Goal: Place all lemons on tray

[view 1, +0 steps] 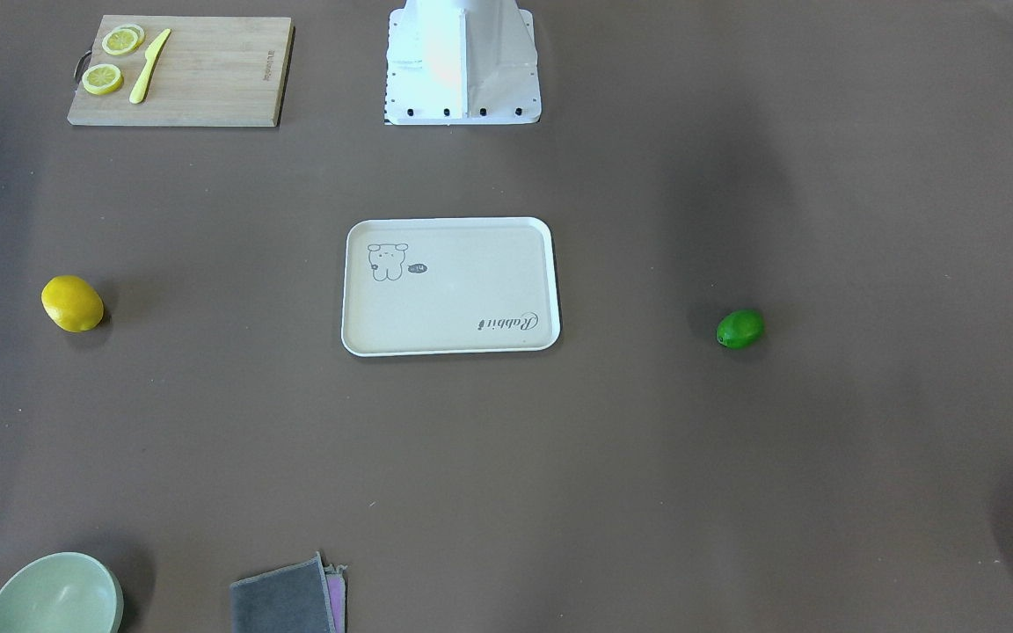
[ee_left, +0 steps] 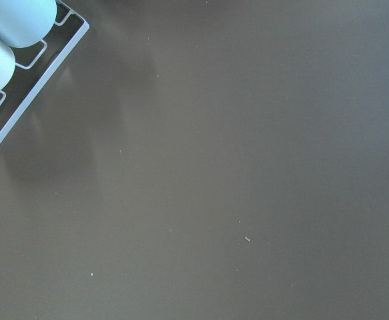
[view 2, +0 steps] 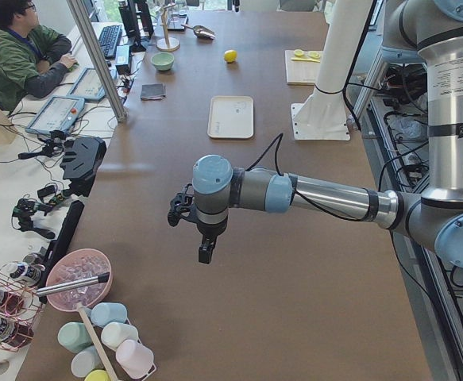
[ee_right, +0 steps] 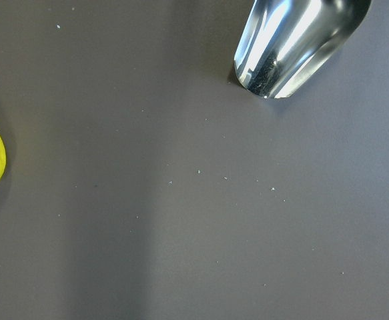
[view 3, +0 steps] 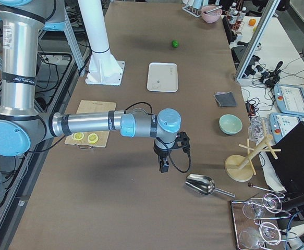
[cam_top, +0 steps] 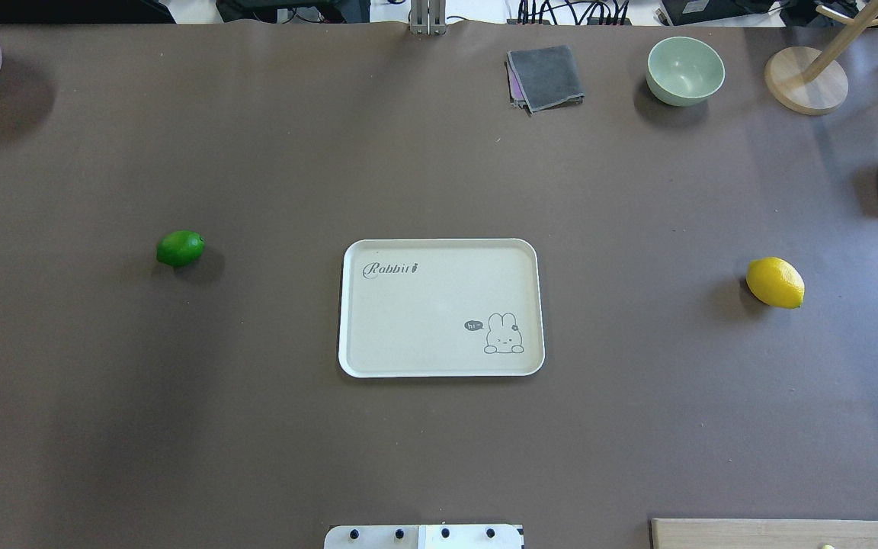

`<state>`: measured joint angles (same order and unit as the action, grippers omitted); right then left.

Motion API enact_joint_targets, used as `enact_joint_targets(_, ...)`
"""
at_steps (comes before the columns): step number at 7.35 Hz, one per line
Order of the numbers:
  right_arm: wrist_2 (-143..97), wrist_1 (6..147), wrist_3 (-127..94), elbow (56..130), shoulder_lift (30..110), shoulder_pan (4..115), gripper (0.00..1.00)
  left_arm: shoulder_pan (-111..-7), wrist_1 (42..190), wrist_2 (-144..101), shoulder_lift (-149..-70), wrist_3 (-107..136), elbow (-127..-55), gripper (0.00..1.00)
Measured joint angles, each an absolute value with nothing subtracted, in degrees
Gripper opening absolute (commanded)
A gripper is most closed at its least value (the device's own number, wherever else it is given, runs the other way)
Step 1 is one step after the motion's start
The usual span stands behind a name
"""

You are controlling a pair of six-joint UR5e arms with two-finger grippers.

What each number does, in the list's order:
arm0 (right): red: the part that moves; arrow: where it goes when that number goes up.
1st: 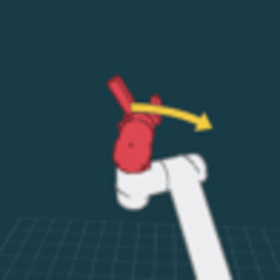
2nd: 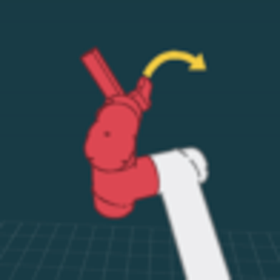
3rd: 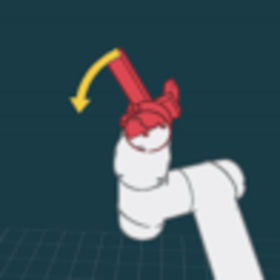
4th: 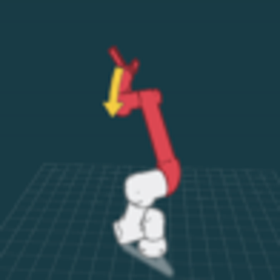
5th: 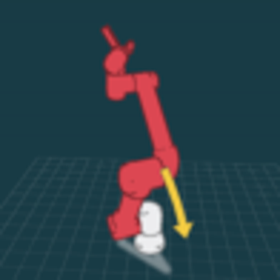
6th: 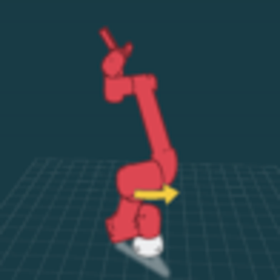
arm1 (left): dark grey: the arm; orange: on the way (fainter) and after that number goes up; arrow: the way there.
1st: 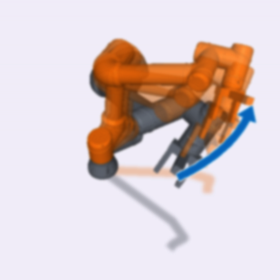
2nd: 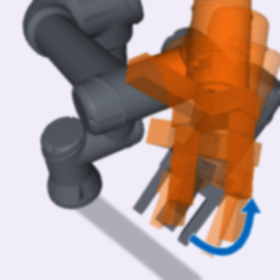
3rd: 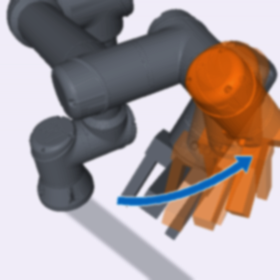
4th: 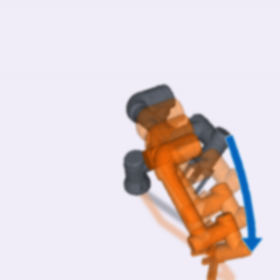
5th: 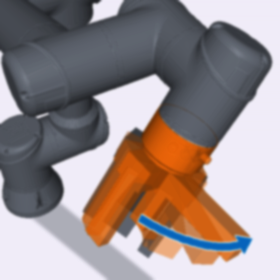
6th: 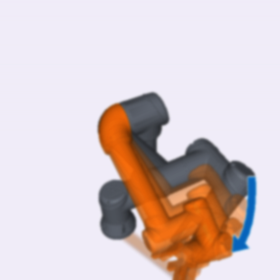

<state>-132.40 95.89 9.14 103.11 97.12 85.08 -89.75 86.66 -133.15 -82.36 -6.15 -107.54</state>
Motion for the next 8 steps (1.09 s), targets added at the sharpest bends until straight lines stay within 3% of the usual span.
enact_joint_targets(5,-132.36,95.18,9.28,103.16,97.12,85.08,1.00,-89.68,86.74,-133.12,-82.65,-6.08,-107.62,0.99)
enact_joint_targets(8,-132.21,86.35,8.77,102.87,97.72,85.08,1.00,-89.59,89.55,-133.18,-83.77,-5.72,-107.81,0.99)
